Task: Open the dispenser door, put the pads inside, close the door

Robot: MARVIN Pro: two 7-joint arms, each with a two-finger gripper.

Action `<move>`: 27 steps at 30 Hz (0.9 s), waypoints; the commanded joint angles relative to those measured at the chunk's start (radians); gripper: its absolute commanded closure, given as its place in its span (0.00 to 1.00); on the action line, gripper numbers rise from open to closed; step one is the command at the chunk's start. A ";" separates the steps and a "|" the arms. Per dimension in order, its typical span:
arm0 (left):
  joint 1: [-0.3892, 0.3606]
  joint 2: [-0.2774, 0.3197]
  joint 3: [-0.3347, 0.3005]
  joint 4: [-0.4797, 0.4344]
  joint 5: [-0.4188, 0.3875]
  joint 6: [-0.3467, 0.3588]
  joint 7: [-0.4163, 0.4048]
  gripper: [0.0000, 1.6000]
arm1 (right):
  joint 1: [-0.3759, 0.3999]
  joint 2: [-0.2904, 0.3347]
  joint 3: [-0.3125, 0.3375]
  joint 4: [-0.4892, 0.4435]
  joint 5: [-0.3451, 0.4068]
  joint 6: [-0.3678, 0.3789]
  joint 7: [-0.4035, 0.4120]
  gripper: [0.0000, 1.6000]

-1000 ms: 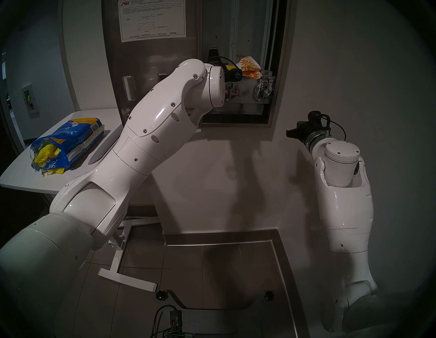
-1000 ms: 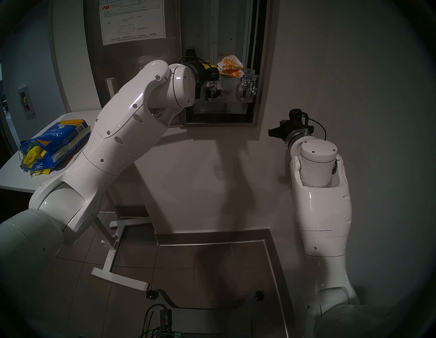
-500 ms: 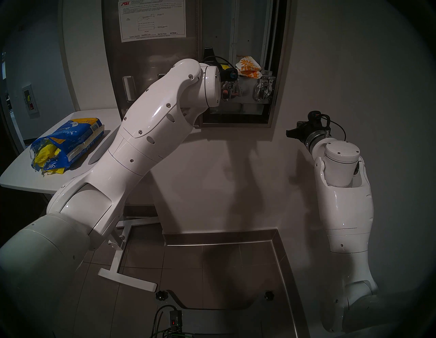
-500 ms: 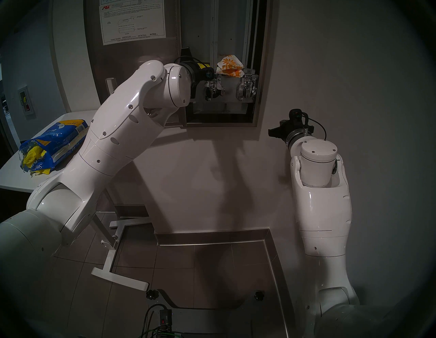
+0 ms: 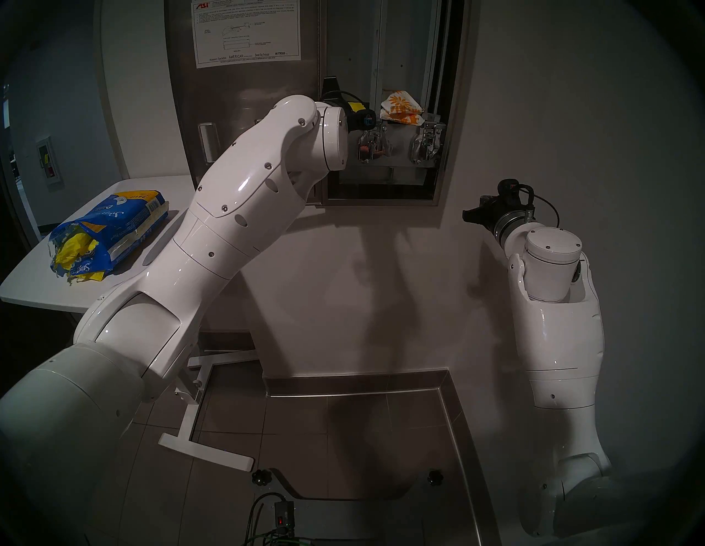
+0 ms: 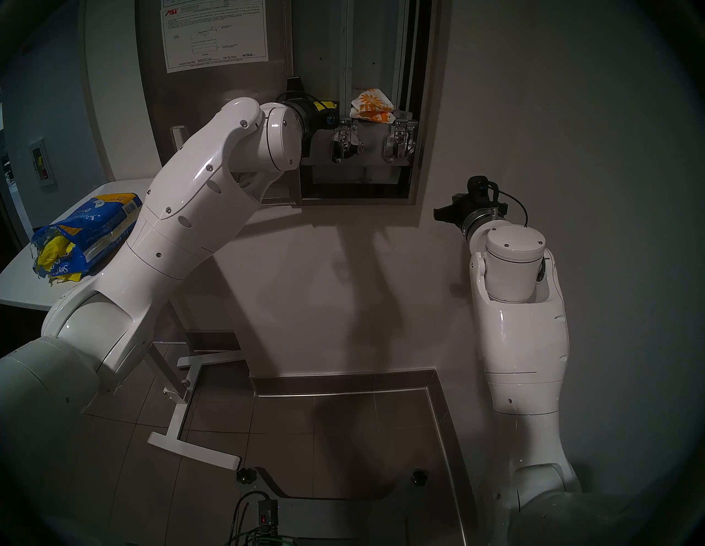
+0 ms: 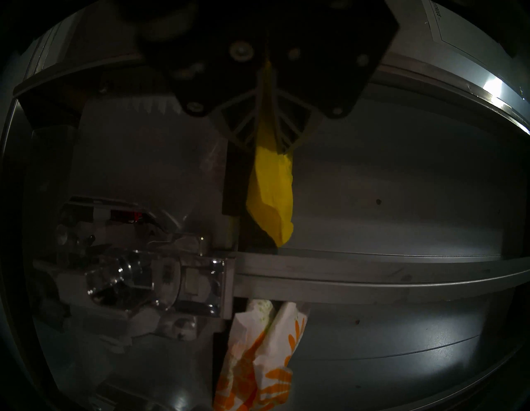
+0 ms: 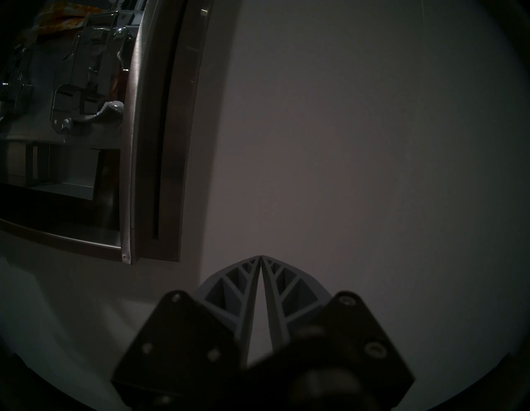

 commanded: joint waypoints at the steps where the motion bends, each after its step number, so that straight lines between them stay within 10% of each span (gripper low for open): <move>1: -0.020 -0.019 0.001 0.018 -0.005 -0.014 0.006 1.00 | 0.008 0.000 0.001 -0.015 0.000 -0.003 -0.001 0.68; 8: -0.021 -0.029 0.005 0.020 -0.023 -0.046 0.007 1.00 | 0.008 0.000 0.000 -0.015 0.000 -0.003 -0.001 0.68; 10: -0.019 -0.031 0.005 0.014 -0.025 -0.046 0.005 0.70 | 0.008 0.000 0.000 -0.015 0.000 -0.003 -0.001 0.68; 12: -0.018 -0.031 0.006 0.010 -0.025 -0.045 0.003 0.07 | 0.008 0.000 0.000 -0.015 0.000 -0.003 -0.001 0.68; 13: -0.017 -0.031 0.007 0.006 -0.025 -0.043 0.002 0.00 | 0.008 0.000 0.000 -0.015 0.000 -0.003 -0.001 0.68; 27: 0.012 -0.003 0.007 -0.096 -0.020 0.005 -0.045 0.00 | 0.008 0.000 0.000 -0.015 0.000 -0.003 -0.002 0.68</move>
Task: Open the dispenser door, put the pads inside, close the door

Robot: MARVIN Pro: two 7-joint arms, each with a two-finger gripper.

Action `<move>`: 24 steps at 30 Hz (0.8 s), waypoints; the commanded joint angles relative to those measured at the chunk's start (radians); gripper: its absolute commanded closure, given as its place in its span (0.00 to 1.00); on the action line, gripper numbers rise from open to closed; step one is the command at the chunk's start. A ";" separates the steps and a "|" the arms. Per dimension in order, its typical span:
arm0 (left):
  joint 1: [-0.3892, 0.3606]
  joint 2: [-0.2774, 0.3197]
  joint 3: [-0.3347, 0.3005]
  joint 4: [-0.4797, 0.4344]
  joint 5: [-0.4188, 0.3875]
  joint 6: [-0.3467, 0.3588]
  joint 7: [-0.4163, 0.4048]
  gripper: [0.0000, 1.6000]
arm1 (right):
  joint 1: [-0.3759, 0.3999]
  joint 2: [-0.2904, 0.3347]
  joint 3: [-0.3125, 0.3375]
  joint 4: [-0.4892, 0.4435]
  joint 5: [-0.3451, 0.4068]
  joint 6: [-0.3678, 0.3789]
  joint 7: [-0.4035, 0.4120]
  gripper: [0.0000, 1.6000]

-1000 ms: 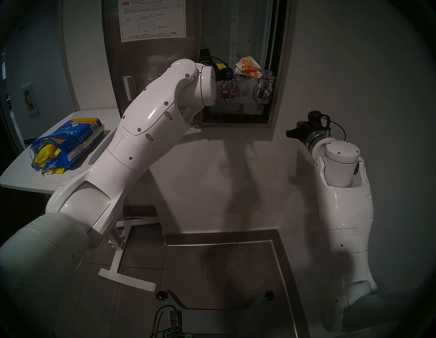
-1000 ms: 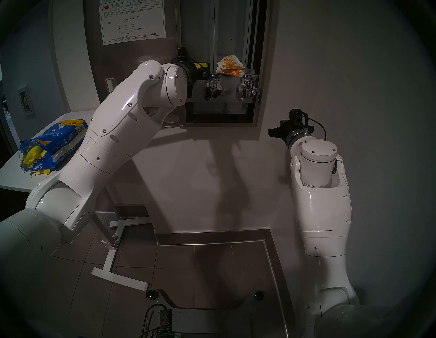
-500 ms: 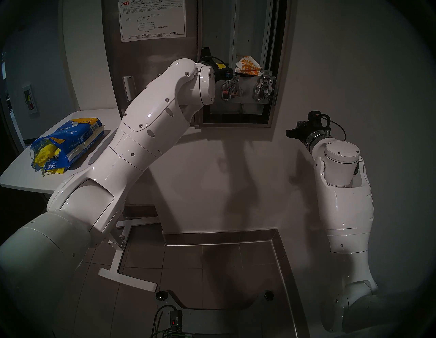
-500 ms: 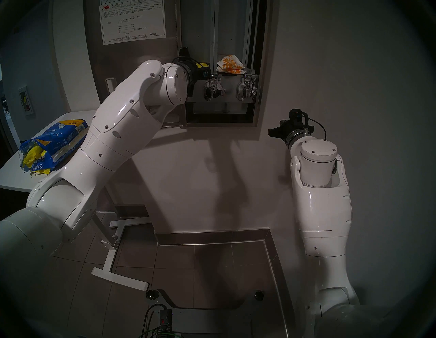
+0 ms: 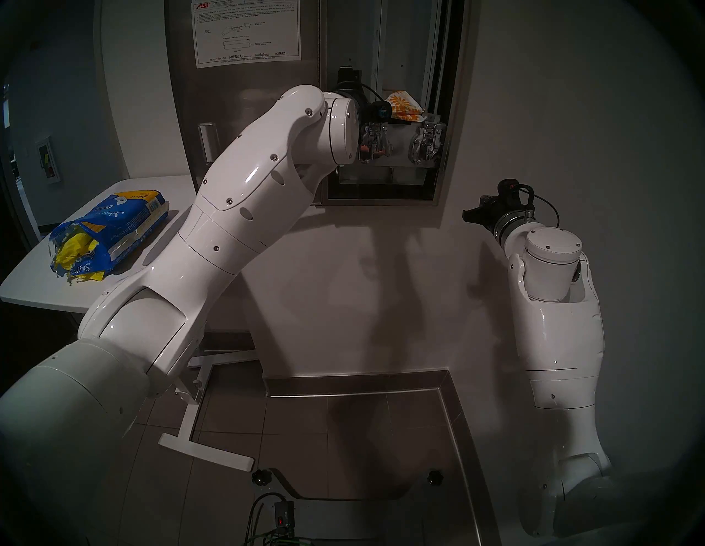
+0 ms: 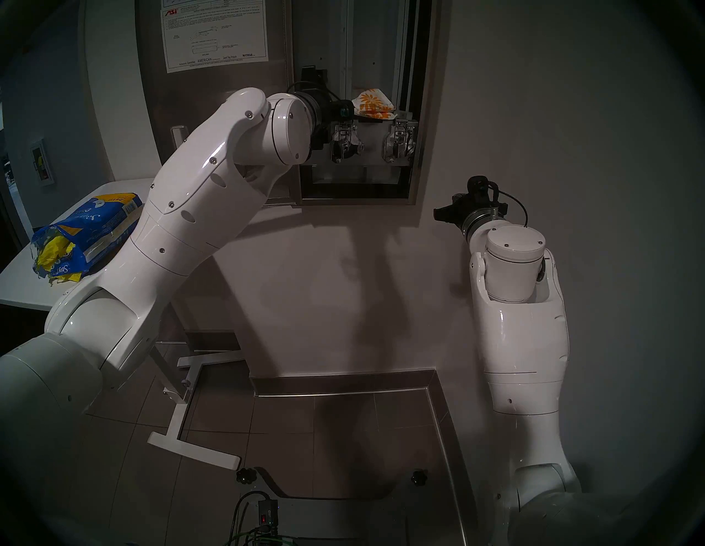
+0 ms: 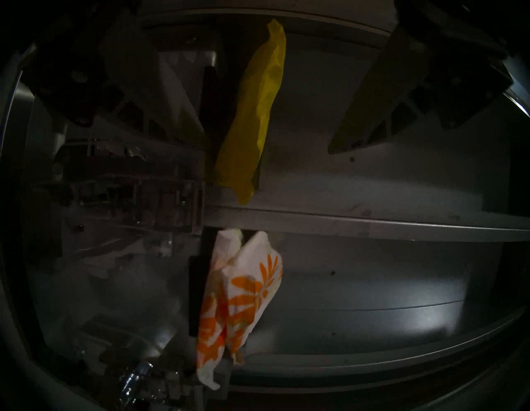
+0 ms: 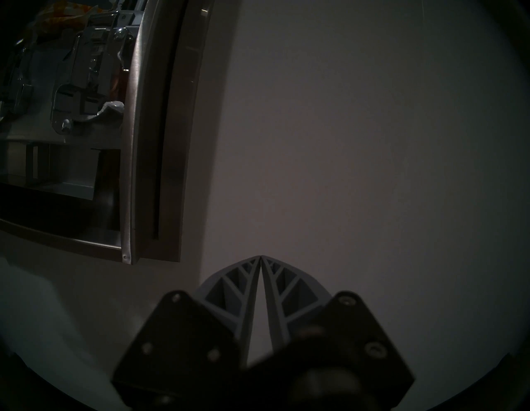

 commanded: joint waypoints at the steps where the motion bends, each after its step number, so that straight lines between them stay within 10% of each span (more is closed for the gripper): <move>1: 0.024 0.018 -0.001 -0.067 -0.004 0.033 -0.046 0.00 | 0.008 0.000 0.001 -0.015 0.000 -0.003 -0.001 0.68; 24: 0.125 0.032 -0.043 -0.442 -0.048 0.164 -0.128 0.00 | 0.009 0.000 0.000 -0.013 0.000 -0.003 -0.001 0.68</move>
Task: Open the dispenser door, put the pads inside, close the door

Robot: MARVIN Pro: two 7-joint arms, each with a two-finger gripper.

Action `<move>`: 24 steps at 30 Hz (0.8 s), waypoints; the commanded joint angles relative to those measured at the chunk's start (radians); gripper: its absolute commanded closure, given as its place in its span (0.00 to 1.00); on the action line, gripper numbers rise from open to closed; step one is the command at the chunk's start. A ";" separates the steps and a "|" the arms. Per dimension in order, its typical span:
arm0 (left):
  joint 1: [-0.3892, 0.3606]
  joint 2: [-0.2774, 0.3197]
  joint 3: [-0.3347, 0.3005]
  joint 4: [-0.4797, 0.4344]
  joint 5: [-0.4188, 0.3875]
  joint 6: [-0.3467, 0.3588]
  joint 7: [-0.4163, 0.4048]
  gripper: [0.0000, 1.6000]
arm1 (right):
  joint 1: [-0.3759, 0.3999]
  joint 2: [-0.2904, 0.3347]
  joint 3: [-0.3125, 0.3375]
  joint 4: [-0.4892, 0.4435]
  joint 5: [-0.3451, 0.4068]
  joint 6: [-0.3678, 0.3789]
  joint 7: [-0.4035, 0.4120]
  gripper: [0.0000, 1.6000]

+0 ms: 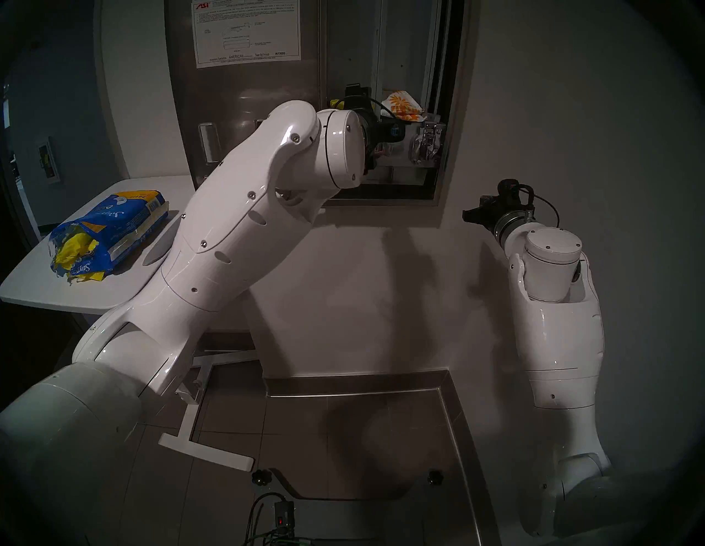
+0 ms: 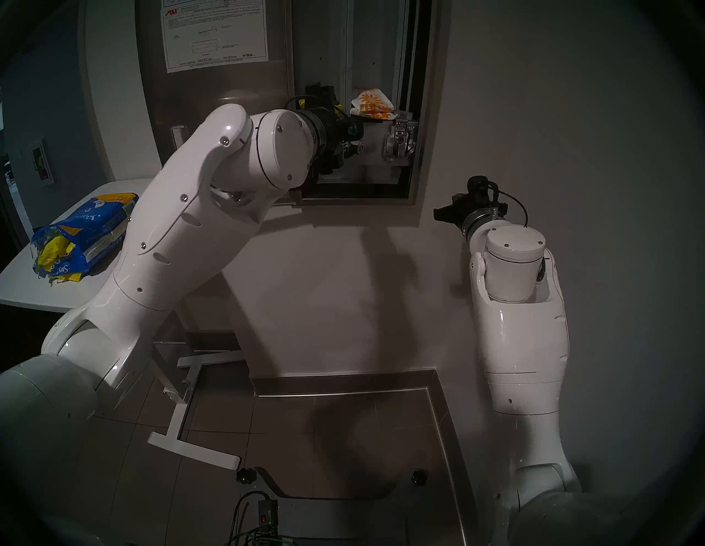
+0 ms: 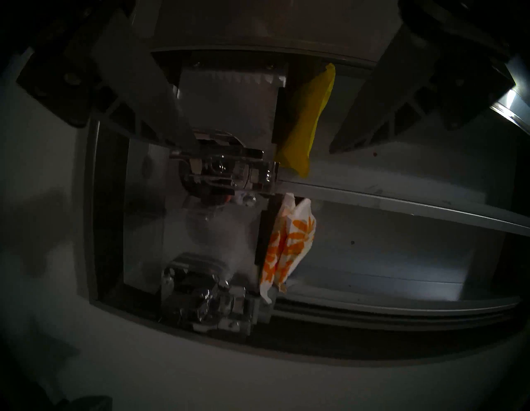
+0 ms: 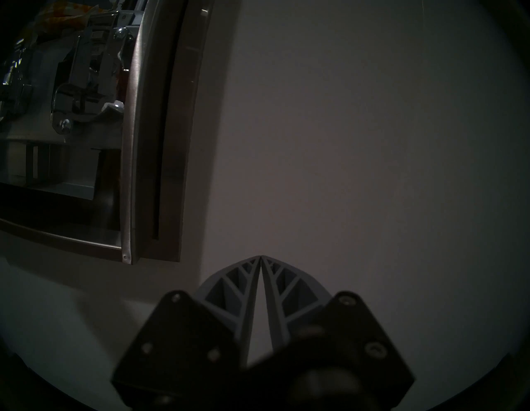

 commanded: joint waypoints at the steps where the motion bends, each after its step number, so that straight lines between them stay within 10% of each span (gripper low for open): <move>1: -0.004 -0.037 -0.045 -0.112 -0.028 0.020 0.023 0.00 | 0.009 0.000 0.001 -0.013 0.000 -0.003 -0.001 0.68; 24: 0.097 0.153 -0.261 -0.479 -0.112 -0.032 -0.003 0.00 | 0.009 0.000 0.000 -0.014 0.000 -0.003 -0.001 0.68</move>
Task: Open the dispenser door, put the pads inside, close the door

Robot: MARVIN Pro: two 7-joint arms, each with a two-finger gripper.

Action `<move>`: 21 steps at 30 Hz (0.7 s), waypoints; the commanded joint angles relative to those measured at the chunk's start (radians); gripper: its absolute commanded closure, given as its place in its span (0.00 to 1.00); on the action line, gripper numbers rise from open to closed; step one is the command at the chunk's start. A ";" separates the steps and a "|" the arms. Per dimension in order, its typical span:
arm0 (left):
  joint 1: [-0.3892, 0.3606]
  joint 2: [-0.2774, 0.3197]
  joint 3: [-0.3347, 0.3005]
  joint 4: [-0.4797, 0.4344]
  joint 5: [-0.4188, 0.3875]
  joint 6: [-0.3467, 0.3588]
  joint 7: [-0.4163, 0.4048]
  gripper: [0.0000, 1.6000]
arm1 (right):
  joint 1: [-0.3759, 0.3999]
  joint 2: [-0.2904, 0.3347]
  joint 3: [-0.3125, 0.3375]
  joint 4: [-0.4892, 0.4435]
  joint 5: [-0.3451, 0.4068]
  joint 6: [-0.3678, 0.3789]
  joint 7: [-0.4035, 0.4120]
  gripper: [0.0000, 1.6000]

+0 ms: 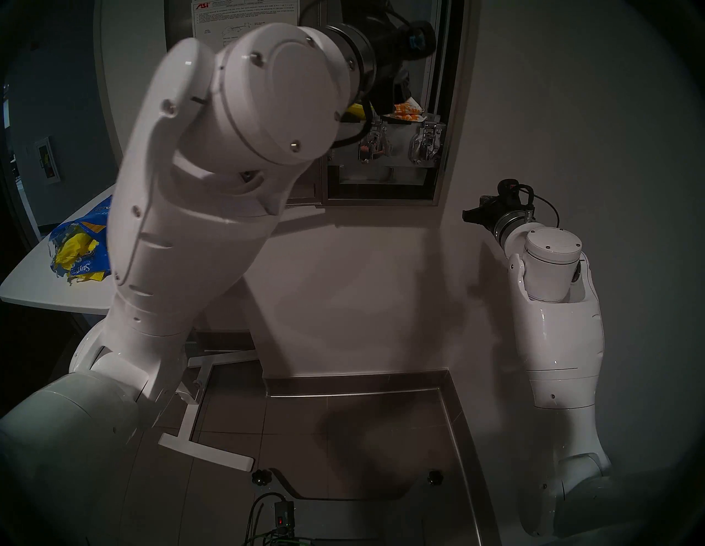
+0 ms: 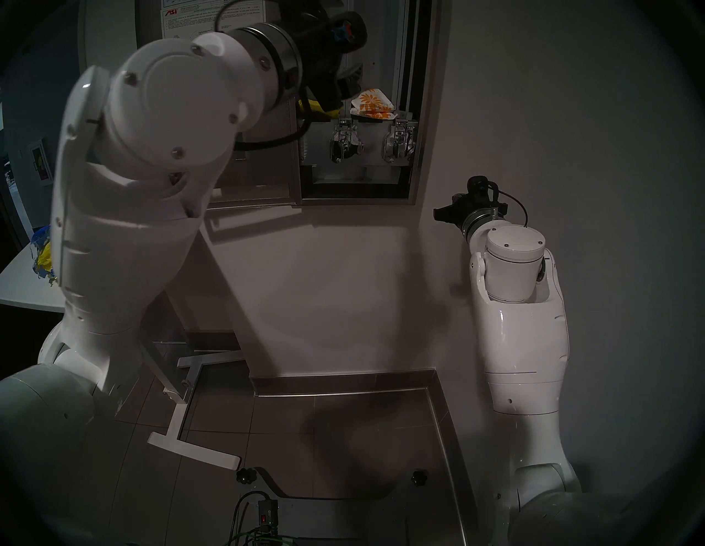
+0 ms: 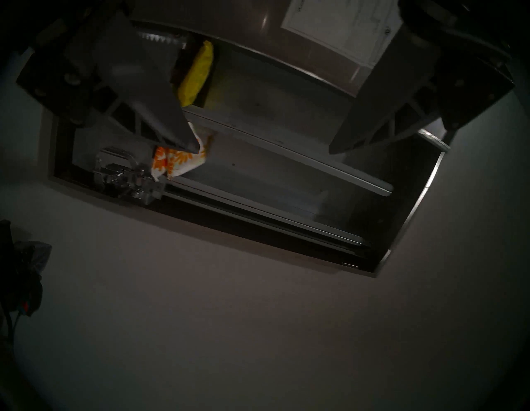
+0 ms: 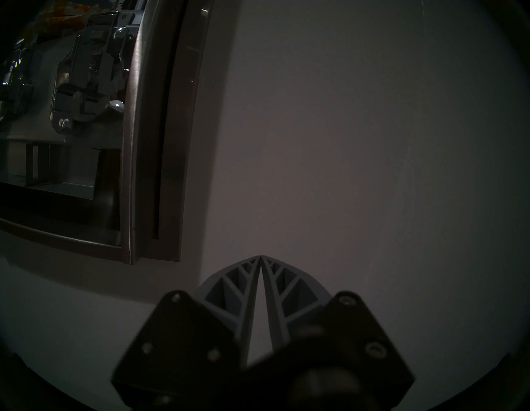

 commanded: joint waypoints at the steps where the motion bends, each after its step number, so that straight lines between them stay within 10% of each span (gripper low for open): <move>1: 0.048 0.109 -0.097 -0.096 -0.010 -0.022 -0.016 0.00 | 0.009 0.000 0.001 -0.014 0.000 -0.003 -0.001 0.68; 21: 0.172 0.266 -0.372 -0.046 -0.076 -0.173 -0.014 0.00 | 0.008 0.000 0.001 -0.015 0.000 -0.003 -0.002 0.68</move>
